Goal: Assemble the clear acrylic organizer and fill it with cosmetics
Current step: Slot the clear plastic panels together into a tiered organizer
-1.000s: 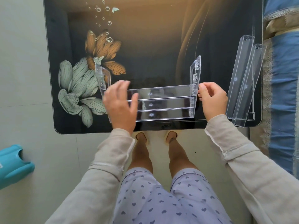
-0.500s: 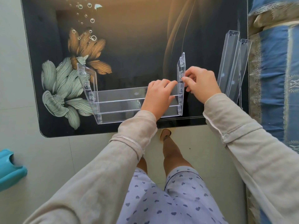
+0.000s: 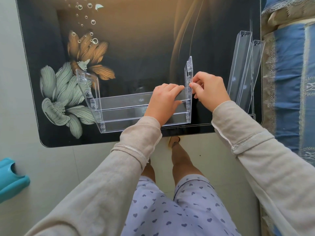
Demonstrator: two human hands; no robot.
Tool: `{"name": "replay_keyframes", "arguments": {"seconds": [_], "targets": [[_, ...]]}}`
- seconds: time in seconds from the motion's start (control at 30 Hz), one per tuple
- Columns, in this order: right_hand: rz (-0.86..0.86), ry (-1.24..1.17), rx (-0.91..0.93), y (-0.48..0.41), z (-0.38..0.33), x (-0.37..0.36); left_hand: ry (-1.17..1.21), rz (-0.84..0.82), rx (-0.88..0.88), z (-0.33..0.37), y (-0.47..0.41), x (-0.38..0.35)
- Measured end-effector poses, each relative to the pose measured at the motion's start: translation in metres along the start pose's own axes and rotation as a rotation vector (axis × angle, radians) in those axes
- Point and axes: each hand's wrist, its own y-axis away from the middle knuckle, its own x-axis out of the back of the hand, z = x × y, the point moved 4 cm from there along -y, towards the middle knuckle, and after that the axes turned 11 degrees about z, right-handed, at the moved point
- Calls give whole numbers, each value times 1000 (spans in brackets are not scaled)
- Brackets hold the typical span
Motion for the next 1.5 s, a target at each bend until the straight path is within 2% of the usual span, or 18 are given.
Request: {"name": "replay_keyframes", "arguments": {"seconds": [0.67,0.87,1.5], "targets": [[-11,-5,-15,1,0,1,-39,-35,-68,2,5,3],[-11,-12,-13,1,1,2,-56,17,-33,4,1,2],[-12,-9,-6,-1,1,1,15,-23,-13,-1,-5,1]]}}
